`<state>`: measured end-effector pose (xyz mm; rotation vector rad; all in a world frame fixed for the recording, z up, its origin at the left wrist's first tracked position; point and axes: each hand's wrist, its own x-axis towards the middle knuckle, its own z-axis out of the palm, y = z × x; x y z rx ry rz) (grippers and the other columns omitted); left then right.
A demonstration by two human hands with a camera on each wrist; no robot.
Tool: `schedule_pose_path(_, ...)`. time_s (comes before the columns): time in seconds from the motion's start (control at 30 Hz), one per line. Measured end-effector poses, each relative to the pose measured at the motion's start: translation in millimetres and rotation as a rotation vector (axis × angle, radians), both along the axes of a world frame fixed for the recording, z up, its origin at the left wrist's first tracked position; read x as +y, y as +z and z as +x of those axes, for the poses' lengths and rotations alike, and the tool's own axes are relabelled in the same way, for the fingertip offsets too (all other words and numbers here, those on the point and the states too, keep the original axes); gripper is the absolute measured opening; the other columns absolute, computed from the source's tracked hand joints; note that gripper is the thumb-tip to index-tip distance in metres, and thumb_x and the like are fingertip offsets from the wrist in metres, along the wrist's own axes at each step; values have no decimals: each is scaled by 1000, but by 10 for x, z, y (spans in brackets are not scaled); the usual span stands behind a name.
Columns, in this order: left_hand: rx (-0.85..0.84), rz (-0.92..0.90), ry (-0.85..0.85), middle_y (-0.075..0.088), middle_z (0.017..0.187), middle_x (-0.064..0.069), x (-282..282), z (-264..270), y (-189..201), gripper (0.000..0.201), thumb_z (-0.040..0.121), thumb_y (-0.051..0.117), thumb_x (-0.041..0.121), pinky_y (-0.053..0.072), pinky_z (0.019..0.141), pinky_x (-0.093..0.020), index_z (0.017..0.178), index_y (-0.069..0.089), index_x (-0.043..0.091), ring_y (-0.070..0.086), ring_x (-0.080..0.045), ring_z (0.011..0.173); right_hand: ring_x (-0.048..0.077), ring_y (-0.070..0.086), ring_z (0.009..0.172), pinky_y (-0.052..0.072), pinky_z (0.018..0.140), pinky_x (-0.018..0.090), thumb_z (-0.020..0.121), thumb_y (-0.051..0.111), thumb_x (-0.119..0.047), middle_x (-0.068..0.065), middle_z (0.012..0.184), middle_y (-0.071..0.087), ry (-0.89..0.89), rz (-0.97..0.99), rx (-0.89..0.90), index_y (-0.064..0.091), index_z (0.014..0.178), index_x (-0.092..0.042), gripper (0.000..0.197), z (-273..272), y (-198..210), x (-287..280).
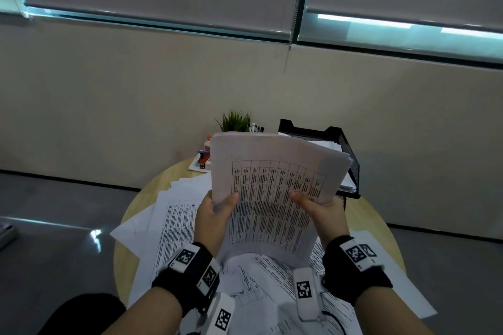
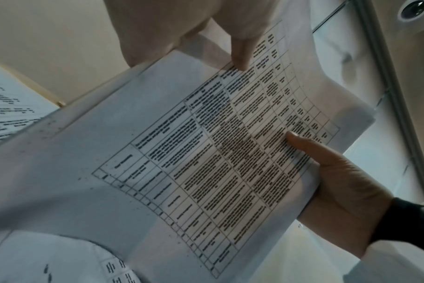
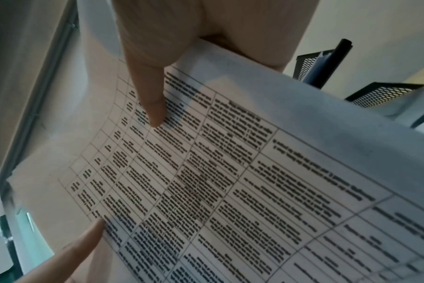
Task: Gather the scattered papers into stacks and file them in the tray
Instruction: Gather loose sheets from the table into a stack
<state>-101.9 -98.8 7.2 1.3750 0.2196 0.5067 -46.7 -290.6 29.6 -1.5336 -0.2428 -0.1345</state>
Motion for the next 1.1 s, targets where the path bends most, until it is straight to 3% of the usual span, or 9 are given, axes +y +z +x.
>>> schedule_pose_path(0.13,-88,32,31,66,107,4,5,-48,239,51,73,62,45,49,88,-31,115,56,18,62,-11,102,15,71,90,53,85,37,73,78,-9,-3,92,76,19,-7,14,72,92,-20,22,-1,6,-20)
schedule_pose_path(0.23,-210,15,77,67,97,0,-1,-33,588,37,81,57,44,53,75,-26,104,58,15,65,-15,89,16,71,90,54,85,39,73,78,-7,-1,92,76,33,-17,9,72,93,-18,23,-18,42,-21)
schedule_pose_path(0.33,-239,2,179,48,70,5,-8,51,920,30,89,51,45,41,57,-17,73,46,20,47,-11,63,16,72,88,54,84,38,74,77,-7,-2,90,76,40,4,-2,72,93,-18,23,-44,82,-14)
schedule_pose_path(0.5,-160,3,267,39,65,6,-14,244,1108,45,85,58,53,32,60,-28,64,41,16,38,-13,62,17,71,90,54,89,44,66,78,-21,-2,91,76,52,0,-20,71,96,-19,31,-67,139,-3)
schedule_pose_path(0.67,-136,-11,297,49,70,3,-46,302,1106,34,71,60,39,36,64,-32,69,54,5,45,-19,71,19,70,94,52,92,47,56,84,-44,-1,95,75,58,9,-11,71,98,-20,50,-71,186,-6)
schedule_pose_path(0.77,-155,-2,304,43,68,7,-83,251,1132,36,83,64,36,33,60,-28,62,41,18,41,-13,66,13,71,85,55,81,36,60,78,-41,-5,84,75,9,90,-101,72,87,-22,33,-97,308,-7)
schedule_pose_path(0.83,-157,46,313,44,70,8,-95,239,1117,37,83,66,40,35,61,-26,64,39,24,42,-9,65,18,70,79,54,76,35,59,72,-52,-4,77,73,-46,145,-143,70,85,-19,42,-110,406,3)
schedule_pose_path(0.97,-161,64,325,47,74,10,-102,260,1092,35,79,70,43,38,66,-26,69,43,24,45,-7,69,29,60,72,48,67,36,68,55,-68,20,78,62,-138,174,-273,66,85,-1,70,-114,609,41)
schedule_pose_path(1.1,-164,48,313,48,77,9,-89,267,1079,33,79,69,45,39,66,-25,72,44,24,48,-8,73,18,55,65,43,62,30,73,62,-51,1,66,60,-186,172,-303,67,74,-13,38,-101,703,74)
